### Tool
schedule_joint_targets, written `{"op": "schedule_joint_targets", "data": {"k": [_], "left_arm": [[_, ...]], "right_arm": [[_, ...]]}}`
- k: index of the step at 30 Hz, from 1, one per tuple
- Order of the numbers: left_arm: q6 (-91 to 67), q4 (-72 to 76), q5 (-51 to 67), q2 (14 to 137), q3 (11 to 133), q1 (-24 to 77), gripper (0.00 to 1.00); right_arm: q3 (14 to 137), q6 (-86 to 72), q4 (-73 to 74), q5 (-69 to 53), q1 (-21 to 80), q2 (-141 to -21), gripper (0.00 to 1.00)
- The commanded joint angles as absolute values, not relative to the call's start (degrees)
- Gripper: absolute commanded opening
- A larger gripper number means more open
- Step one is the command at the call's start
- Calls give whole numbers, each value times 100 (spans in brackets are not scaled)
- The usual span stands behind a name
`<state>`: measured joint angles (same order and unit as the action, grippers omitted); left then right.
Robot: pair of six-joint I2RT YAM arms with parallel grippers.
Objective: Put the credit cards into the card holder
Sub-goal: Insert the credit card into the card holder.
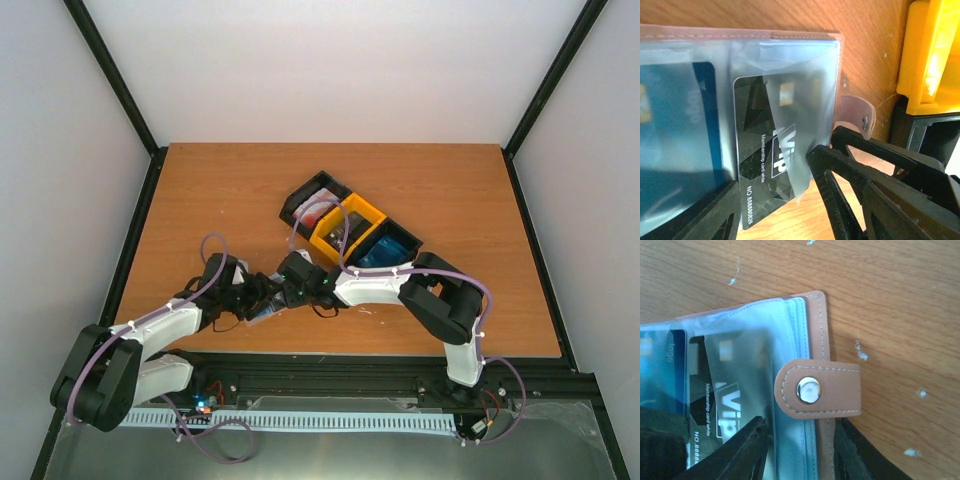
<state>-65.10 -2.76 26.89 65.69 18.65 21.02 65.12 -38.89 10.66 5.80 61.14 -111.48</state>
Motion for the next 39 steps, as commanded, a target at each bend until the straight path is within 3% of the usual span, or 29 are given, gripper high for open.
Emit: {"op": "schedule_joint_targets", "data": {"k": [1,9,17,28,32,39], "left_arm": [[-6668,-81,2971,6623,1823,2135,67],[-6709,-455,2415,6384,1875,2136,66],[-7036,-523,2205,5935,1731,2136,52],[-7643,-386,2320,5607,1365,2136,52],[-7775,-678,2003,5324,1407,2136,57],[-7172,-1750,1630,5150,2016,2136,59]], "right_arm": [[6056,-3940,1750,-440,6223,-11742,40],[6013,-3797,1687,-554,6231,-11699,44],[6074,-3845,1653,-649,6223,-11583,45],[6060,-3891,1687,-697,6223,-11705,39],[6080,-3905,1701,-694,6223,-11686,38],[6174,-3884,1666,-721,6216,-11348,47]]}}
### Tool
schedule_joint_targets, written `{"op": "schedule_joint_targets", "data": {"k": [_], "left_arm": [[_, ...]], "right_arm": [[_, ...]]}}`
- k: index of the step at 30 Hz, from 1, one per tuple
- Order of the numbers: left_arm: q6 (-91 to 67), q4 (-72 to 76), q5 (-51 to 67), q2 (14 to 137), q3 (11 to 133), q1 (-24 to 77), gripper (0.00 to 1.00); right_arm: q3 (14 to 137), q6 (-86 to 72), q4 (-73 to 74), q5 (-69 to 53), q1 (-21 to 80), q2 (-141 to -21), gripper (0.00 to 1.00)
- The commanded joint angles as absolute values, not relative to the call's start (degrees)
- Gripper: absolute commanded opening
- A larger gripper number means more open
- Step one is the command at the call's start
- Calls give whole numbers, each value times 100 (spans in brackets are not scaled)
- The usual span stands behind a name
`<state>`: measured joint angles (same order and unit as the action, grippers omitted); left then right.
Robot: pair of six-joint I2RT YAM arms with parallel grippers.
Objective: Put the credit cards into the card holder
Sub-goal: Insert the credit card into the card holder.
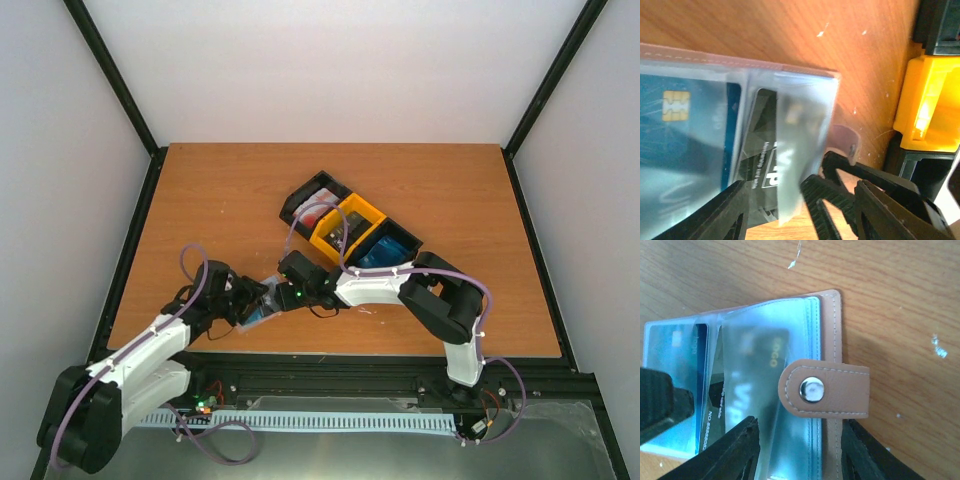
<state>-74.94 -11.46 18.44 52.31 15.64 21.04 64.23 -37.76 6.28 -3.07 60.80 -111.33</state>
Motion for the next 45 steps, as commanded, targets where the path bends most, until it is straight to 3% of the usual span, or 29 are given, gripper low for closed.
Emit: {"op": "schedule_joint_targets", "data": {"k": [1,13,19,24,27,39,45], "left_arm": [[-7111,-1816,1650,5133,2049,2136,59],[-6695,-2505,1648,4972,2118,2136,65],[-6541,-2403,1821,5050,1988,2136,46],[-6493,-2406,1730,5133,2004,2135,44],[-6468,-2361,1748,5212,2004,2136,40],[-6409,-2056,1788,5306,1873,2136,42],[-6344,-2180,1643,5249,2001,2140,38]], "right_arm": [[6184,-3887,1650,-716,6206,-11263,47],[6252,-3930,1895,-470,6115,-10709,49],[6268,-3814,1842,-454,6231,-10454,33],[6543,-3561,1920,-331,6432,-10497,32],[6741,-3436,1961,-307,6519,-10659,27],[7287,-3038,1985,-109,6538,-11255,24],[7023,-1685,1854,-72,6595,-11114,31]]}}
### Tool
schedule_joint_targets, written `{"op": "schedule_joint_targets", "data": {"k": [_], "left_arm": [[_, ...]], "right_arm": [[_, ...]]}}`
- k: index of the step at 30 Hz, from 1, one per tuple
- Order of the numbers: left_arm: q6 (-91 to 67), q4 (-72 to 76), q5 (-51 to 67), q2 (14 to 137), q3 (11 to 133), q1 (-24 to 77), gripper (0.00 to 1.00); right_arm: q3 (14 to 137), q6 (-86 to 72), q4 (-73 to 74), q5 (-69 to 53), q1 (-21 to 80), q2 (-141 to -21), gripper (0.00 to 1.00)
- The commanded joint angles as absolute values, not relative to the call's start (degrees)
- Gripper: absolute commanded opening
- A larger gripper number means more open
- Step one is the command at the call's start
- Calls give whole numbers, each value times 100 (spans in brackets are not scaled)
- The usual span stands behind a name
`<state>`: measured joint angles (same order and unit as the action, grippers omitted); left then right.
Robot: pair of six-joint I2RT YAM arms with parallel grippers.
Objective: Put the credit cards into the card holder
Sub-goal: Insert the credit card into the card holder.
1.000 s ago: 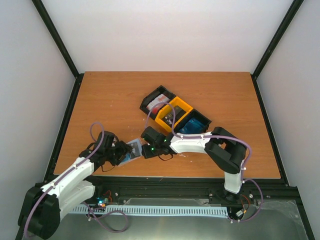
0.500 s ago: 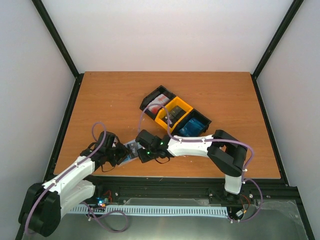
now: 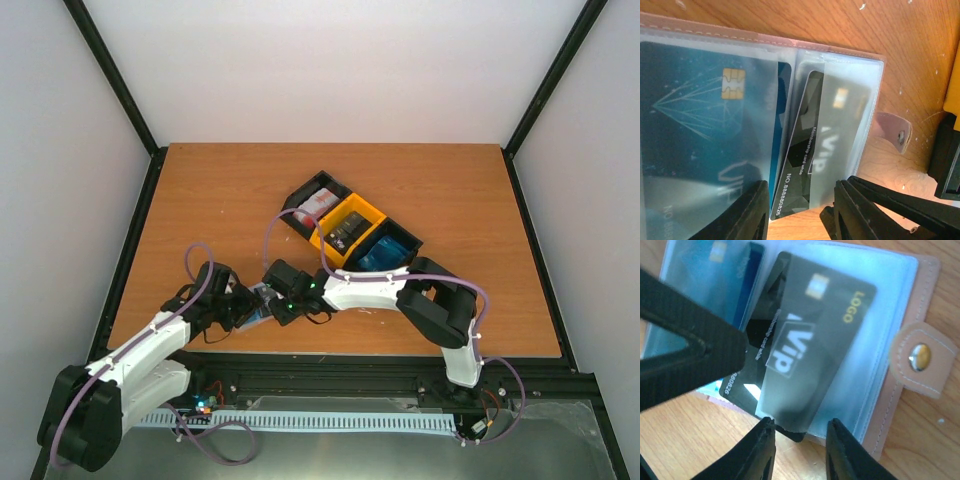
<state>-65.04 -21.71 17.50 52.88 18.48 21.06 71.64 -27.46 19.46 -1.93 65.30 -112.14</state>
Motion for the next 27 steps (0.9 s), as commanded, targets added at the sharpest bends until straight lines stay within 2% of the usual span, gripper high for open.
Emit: {"op": "schedule_joint_targets", "data": {"k": [1,9,14,27], "left_arm": [[-6331,-2187,1632,5237,2016,2136,37],[-6302,-2427,1184,5099,2164,2128,36],[-6356,-2373,1076,5168,2210,2003,35],[-6138,-2086,1523,5309,1924,1492,35]], "right_arm": [[6996,-1483,1820,-98,6595,-11091,32],[6731,-323,1330,-63,6627,-10828,44],[6683,277,1129,166,6636,-10819,45],[6631,939,903,-336,6645,-11006,49]]}}
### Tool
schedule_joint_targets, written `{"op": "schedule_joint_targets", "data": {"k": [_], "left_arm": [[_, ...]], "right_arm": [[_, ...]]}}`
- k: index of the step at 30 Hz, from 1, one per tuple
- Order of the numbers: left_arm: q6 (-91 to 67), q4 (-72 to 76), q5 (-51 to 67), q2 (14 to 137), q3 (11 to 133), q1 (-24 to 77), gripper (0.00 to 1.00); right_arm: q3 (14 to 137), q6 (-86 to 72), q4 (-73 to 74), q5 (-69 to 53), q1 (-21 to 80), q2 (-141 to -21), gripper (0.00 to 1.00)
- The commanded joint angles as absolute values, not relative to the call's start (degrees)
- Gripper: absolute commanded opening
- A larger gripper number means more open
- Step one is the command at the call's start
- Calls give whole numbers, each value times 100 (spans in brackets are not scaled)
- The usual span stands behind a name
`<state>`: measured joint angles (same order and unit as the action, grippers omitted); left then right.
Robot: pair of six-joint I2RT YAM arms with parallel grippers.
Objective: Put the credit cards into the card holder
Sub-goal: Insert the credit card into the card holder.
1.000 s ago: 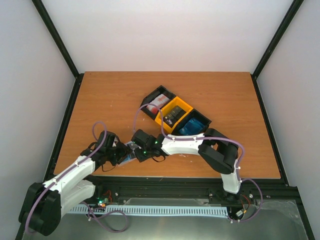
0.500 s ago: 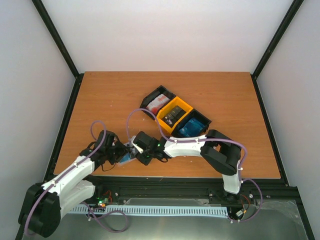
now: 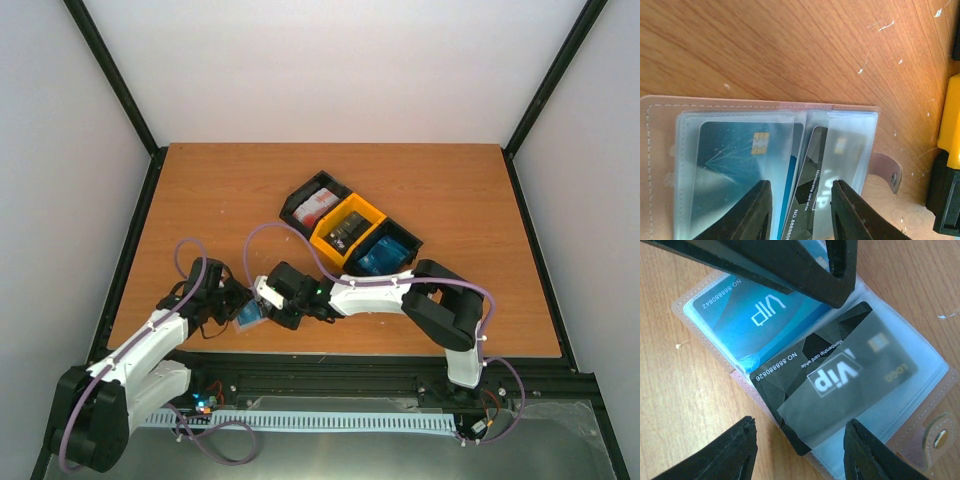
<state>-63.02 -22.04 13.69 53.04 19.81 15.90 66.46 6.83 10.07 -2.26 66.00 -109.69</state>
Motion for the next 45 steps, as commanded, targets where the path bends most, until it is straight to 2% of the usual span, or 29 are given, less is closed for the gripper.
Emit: {"op": "schedule_joint_targets", "data": {"k": [1,5,12,21,29,33,36,45], "left_arm": [[-6137,-2099,1522,5308,1906,1480,35],[-6133,-2158,1505,5322,1847,1450,36],[-6135,-2194,1466,5345,1759,1441,36],[-6134,-2191,1461,5474,1750,1441,35],[-6089,-2149,1603,5469,1758,1433,36],[-6000,-1945,2028,5435,1720,1437,39],[-5914,-1817,2315,5534,1676,1441,42],[-5695,-1622,2575,5676,1628,1436,38]], "right_arm": [[6641,940,927,-295,6645,-11036,49],[6714,943,1045,-16,6649,-11155,55],[6781,902,1103,191,6645,-11342,53],[6833,723,1163,95,6636,-11469,31],[6823,429,1112,264,6611,-11460,22],[6773,303,1064,289,6573,-11368,23],[6769,265,1104,158,6540,-11384,30],[6750,55,1057,-273,6441,-11385,37]]}}
